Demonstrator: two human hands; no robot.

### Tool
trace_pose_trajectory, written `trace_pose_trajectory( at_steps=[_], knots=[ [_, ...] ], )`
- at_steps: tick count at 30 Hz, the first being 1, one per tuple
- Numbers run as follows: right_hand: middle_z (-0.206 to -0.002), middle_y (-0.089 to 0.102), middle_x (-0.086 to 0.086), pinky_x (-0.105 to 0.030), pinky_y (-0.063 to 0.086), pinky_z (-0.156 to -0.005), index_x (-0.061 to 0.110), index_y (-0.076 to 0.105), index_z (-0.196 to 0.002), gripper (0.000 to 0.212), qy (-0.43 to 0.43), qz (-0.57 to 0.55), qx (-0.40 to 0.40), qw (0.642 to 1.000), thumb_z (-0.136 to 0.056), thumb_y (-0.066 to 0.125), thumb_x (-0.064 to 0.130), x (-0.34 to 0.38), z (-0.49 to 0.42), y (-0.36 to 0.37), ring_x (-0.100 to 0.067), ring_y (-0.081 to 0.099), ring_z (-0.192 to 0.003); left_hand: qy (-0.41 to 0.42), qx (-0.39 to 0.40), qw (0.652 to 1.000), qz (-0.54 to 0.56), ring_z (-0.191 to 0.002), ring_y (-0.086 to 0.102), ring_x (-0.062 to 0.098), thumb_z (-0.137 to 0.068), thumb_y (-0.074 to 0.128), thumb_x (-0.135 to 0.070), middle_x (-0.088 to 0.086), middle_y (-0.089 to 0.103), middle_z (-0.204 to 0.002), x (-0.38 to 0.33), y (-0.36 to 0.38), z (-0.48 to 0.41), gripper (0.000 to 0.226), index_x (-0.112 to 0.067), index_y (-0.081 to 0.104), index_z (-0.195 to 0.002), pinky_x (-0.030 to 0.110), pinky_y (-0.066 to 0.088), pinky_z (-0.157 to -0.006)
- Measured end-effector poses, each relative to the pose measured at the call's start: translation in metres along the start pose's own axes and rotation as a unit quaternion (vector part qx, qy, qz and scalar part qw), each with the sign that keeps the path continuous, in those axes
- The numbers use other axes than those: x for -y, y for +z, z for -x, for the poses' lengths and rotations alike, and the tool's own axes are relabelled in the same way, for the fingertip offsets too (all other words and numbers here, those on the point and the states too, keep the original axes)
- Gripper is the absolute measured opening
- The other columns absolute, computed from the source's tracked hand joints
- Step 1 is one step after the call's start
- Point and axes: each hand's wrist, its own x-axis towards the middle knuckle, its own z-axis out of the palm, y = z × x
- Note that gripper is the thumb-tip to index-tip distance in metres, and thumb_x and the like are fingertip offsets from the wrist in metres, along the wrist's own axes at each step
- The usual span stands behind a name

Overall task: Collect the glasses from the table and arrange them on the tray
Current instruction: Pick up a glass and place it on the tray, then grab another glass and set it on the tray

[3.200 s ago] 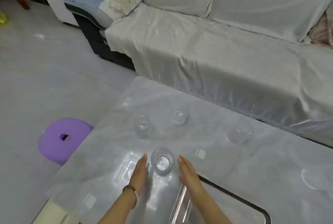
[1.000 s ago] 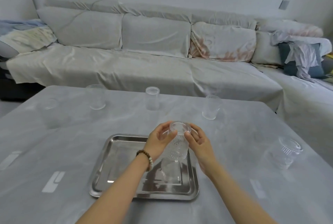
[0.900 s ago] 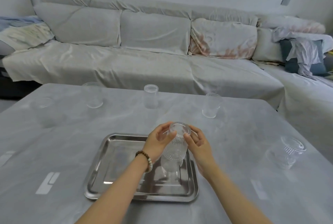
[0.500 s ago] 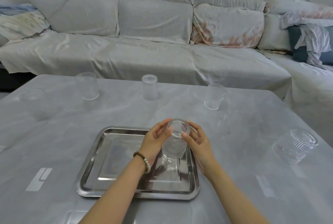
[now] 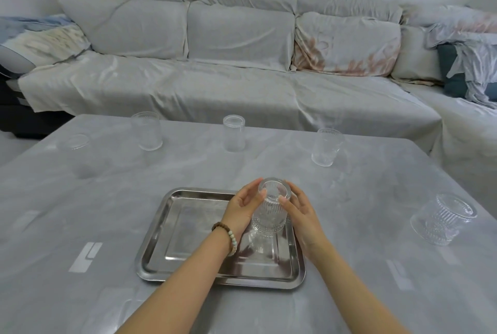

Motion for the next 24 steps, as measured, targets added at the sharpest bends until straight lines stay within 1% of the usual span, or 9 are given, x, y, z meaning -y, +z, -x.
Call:
trace_pose_trajectory(
  at_steps=[2, 4, 7, 10, 13, 16, 20, 22, 24],
  knots=[
    [-0.129, 0.063, -0.008, -0.042, 0.045, -0.105, 0.023, 0.053, -0.128, 0.049, 0.006, 0.010, -0.004, 1.000, -0.081, 0.067, 0.019, 0.004, 0.002, 0.001, -0.023, 0.059, -0.121, -0.007, -0.002, 1.000, -0.021, -0.114, 0.059, 0.008, -0.082, 0.069, -0.028, -0.008, 0.064, -0.122, -0.007, 0.001, 0.002, 0.030, -0.033, 0.064, -0.111, 0.016, 0.050, -0.079],
    [-0.135, 0.059, -0.008, -0.041, 0.041, -0.108, 0.027, 0.052, -0.129, 0.046, 0.012, 0.025, -0.007, 1.000, -0.087, 0.064, 0.014, 0.011, 0.005, 0.001, -0.022, 0.055, -0.125, -0.021, -0.001, 0.999, -0.050, -0.109, 0.057, 0.006, -0.083, 0.066, -0.031, -0.009, 0.062, -0.119, -0.015, 0.002, 0.005, 0.031, -0.033, 0.061, -0.114, 0.019, 0.044, -0.084],
    [-0.141, 0.050, 0.004, -0.031, 0.036, -0.107, 0.033, 0.049, -0.132, 0.050, -0.001, 0.075, -0.026, 0.997, -0.087, 0.065, 0.023, 0.027, 0.007, 0.004, -0.012, 0.044, -0.133, -0.043, -0.017, 0.995, -0.089, -0.111, 0.052, 0.011, -0.086, 0.061, -0.036, -0.005, 0.056, -0.122, -0.030, -0.006, 0.007, 0.041, -0.027, 0.055, -0.125, 0.028, 0.040, -0.093],
    [-0.139, 0.047, 0.011, -0.030, 0.032, -0.109, 0.035, 0.048, -0.129, 0.047, -0.044, 0.121, -0.031, 0.991, -0.087, 0.066, 0.021, 0.048, 0.000, 0.017, -0.008, 0.039, -0.134, -0.051, -0.043, 0.993, -0.094, -0.113, 0.053, 0.017, -0.088, 0.059, -0.035, -0.001, 0.057, -0.124, -0.053, -0.029, 0.008, 0.039, -0.024, 0.055, -0.125, 0.031, 0.042, -0.091],
    [-0.138, 0.047, 0.015, -0.028, 0.032, -0.109, 0.035, 0.048, -0.128, 0.047, -0.071, 0.160, 0.001, 0.985, -0.087, 0.066, 0.022, 0.067, -0.014, 0.046, -0.003, 0.038, -0.132, -0.041, -0.075, 0.991, -0.102, -0.107, 0.056, 0.018, -0.089, 0.058, -0.031, 0.003, 0.059, -0.123, -0.077, -0.069, 0.013, 0.035, -0.021, 0.056, -0.123, 0.032, 0.044, -0.092],
    [-0.141, 0.048, 0.009, -0.025, 0.034, -0.105, 0.025, 0.049, -0.134, 0.048, -0.073, 0.164, 0.039, 0.983, -0.089, 0.064, 0.018, 0.072, -0.031, 0.090, -0.007, 0.041, -0.132, -0.019, -0.131, 0.985, -0.111, -0.105, 0.059, 0.020, -0.089, 0.060, -0.029, 0.004, 0.062, -0.119, -0.099, -0.123, 0.022, 0.027, -0.022, 0.059, -0.114, 0.035, 0.046, -0.093],
    [-0.142, 0.049, 0.003, -0.022, 0.037, -0.095, 0.020, 0.048, -0.135, 0.048, -0.042, 0.155, 0.088, 0.983, -0.090, 0.062, 0.016, 0.057, -0.050, 0.157, -0.013, 0.048, -0.128, -0.005, -0.205, 0.970, -0.132, -0.105, 0.057, 0.020, -0.089, 0.059, -0.027, 0.005, 0.060, -0.117, -0.124, -0.201, 0.039, 0.036, -0.016, 0.056, -0.123, 0.035, 0.044, -0.092],
    [-0.142, 0.050, 0.004, -0.019, 0.041, -0.089, 0.021, 0.049, -0.135, 0.047, -0.026, 0.153, 0.117, 0.981, -0.090, 0.063, 0.017, 0.042, -0.059, 0.190, -0.014, 0.049, -0.127, 0.000, -0.243, 0.960, -0.141, -0.111, 0.056, 0.023, -0.089, 0.060, -0.025, 0.006, 0.059, -0.120, -0.131, -0.239, 0.047, 0.041, -0.014, 0.053, -0.128, 0.036, 0.043, -0.093],
    [-0.142, 0.049, 0.006, -0.016, 0.042, -0.086, 0.023, 0.048, -0.136, 0.048, -0.010, 0.159, 0.148, 0.976, -0.090, 0.063, 0.021, 0.024, -0.069, 0.223, -0.011, 0.049, -0.125, 0.004, -0.281, 0.947, -0.153, -0.120, 0.053, 0.025, -0.088, 0.061, -0.025, 0.008, 0.057, -0.129, -0.134, -0.275, 0.054, 0.046, -0.012, 0.050, -0.131, 0.038, 0.043, -0.097]
  ],
)
